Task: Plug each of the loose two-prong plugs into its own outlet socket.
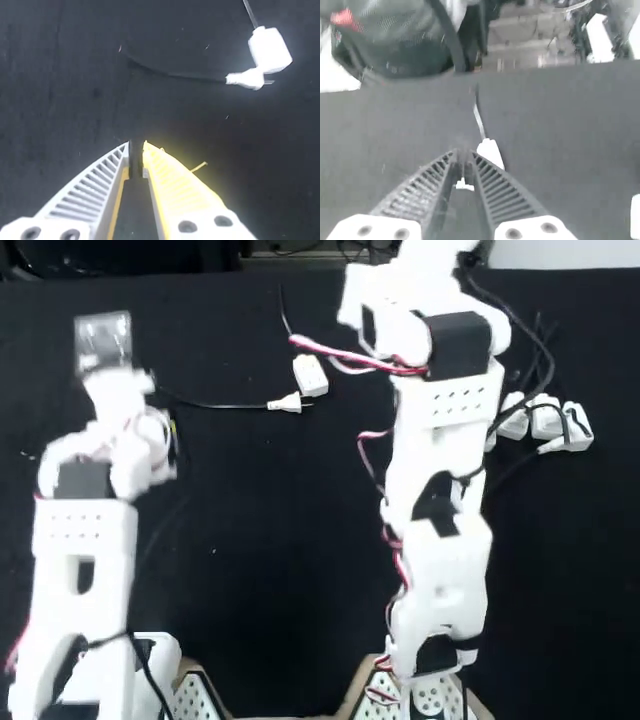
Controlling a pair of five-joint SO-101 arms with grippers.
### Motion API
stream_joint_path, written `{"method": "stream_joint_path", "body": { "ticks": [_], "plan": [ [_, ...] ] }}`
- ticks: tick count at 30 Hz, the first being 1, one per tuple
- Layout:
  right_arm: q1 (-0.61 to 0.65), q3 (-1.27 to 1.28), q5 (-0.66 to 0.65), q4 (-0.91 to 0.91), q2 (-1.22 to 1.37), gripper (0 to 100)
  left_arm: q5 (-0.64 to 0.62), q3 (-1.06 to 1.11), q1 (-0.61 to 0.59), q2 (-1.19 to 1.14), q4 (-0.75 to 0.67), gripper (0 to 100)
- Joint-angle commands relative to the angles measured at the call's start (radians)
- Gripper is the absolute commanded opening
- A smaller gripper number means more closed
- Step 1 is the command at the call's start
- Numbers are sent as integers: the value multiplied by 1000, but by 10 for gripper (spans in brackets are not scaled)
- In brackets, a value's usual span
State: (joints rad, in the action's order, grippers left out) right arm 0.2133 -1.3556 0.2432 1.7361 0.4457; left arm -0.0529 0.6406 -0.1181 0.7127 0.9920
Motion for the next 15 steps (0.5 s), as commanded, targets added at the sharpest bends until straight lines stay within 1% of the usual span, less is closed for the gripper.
{"method": "stream_joint_path", "body": {
  "ticks": [1, 4, 7, 9, 12, 15],
  "plan": [
    [38, 312, -12, 32, -291, 11, -9, 242, -15, 213, -86, 62],
    [37, 549, -14, 21, -504, 11, -9, 390, -13, 330, -91, 62],
    [34, 820, -21, -38, -702, 11, -9, 541, 2, 439, -94, 62],
    [34, 1040, -23, -117, -820, 11, -9, 634, 7, 525, -92, 62],
    [35, 1377, -54, -292, -983, 11, -9, 739, 8, 677, -94, 62],
    [32, 1635, -71, -439, -1104, 11, -9, 829, 8, 845, -84, 62]
  ]
}}
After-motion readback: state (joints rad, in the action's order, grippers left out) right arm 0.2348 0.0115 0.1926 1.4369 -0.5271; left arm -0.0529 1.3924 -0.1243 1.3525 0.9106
